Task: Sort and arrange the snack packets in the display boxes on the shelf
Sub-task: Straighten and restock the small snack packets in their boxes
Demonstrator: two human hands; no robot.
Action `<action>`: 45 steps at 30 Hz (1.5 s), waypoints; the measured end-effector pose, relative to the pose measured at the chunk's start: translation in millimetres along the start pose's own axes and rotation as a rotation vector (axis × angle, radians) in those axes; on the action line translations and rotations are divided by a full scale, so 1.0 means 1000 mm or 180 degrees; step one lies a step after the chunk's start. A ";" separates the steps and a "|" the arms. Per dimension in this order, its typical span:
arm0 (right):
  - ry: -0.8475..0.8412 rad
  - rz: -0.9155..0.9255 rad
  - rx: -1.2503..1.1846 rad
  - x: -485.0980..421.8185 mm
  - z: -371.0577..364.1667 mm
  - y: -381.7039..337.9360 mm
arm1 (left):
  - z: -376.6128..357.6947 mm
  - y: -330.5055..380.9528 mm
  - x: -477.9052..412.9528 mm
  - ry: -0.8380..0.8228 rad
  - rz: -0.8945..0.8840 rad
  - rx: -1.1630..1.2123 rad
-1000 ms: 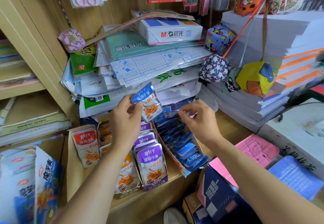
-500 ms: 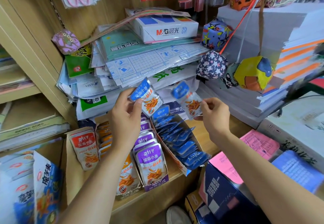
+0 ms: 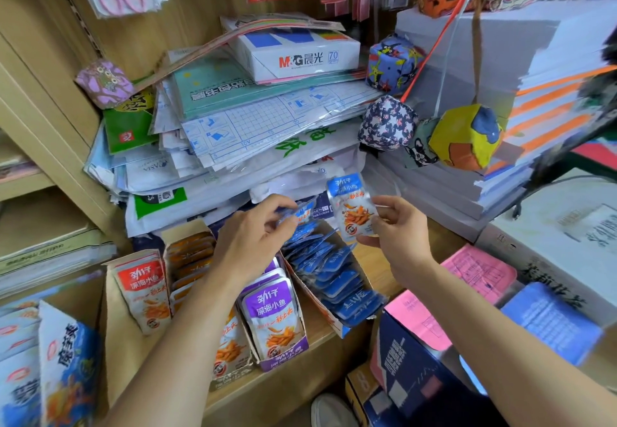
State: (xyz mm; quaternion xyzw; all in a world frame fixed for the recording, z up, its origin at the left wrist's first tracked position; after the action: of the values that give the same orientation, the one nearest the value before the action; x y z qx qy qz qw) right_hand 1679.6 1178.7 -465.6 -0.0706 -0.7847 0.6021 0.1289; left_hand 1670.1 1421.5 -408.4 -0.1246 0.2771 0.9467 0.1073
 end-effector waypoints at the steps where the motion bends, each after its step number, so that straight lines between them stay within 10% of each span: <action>1: -0.0022 -0.0018 -0.0023 0.001 0.000 -0.001 | 0.001 0.002 0.000 0.0098 -0.0025 -0.0007; 12: -0.0085 0.0023 -0.0369 0.006 -0.004 -0.009 | -0.015 -0.011 -0.012 0.0126 0.0163 -0.0968; 36: -0.1089 0.0437 -0.0207 0.019 -0.018 -0.040 | -0.011 -0.001 0.015 0.0106 -0.0125 -0.0106; 45: -0.1491 0.0432 -0.0106 0.024 -0.035 -0.042 | -0.002 -0.006 0.012 0.1025 0.0152 -0.0178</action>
State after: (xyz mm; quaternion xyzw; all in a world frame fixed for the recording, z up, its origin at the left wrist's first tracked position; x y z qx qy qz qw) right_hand 1668.7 1206.1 -414.3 0.0162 -0.7965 0.5964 -0.0985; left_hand 1661.0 1426.6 -416.8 -0.2711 0.2672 0.9240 0.0354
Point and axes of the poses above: each hand's wrist, its own x-axis away from the middle knuckle, its own z-axis out of the back of the hand, y = z × x, the point moved 5 cm from there along -x, towards the middle knuckle, and after that the axes turned 8 degrees about -x, right-handed, at the moved point
